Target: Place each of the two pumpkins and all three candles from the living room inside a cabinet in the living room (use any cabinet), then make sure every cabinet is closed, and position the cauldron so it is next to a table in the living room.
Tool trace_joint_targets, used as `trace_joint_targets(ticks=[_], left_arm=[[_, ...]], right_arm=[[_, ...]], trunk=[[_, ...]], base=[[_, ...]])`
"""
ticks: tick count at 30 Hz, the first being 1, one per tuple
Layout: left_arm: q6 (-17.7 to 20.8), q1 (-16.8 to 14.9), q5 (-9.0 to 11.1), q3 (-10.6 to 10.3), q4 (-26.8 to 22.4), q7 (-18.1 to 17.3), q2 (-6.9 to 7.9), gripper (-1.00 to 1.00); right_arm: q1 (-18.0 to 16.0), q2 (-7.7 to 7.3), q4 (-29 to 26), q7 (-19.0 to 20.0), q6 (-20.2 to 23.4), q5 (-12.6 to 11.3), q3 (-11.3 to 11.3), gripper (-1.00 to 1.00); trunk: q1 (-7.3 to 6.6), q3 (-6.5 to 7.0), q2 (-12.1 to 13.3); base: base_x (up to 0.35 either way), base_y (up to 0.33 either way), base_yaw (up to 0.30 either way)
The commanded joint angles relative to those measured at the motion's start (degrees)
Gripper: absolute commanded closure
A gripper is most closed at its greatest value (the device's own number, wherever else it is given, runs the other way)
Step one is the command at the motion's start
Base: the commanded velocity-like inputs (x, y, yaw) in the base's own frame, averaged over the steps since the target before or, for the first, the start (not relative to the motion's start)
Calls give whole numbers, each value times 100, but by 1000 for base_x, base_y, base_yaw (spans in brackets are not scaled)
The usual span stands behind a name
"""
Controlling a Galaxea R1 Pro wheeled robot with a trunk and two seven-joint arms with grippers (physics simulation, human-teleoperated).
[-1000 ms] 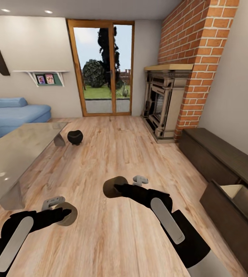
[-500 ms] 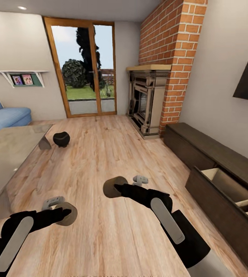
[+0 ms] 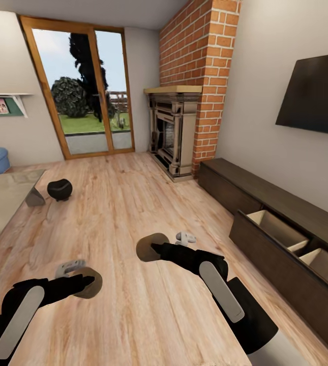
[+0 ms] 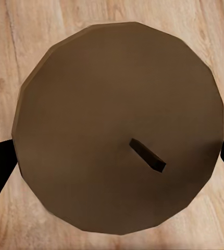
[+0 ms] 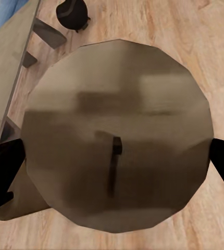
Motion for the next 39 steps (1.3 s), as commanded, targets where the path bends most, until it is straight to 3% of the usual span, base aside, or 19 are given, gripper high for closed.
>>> trace_joint_targets(ticks=[1,39], left_arm=[[12,-2,62,-3,-5,57,4,100],[12,0,42,-3,-5,57,4,100]], right_arm=[[-6,2,-5,-60,8,-61,5,100],[-6,2,-10,-60,8,-61,5,100]], trunk=[[-1,-6,-3],[-1,-6,-3]], base=[[-1,219,-280],[55,219,-280]])
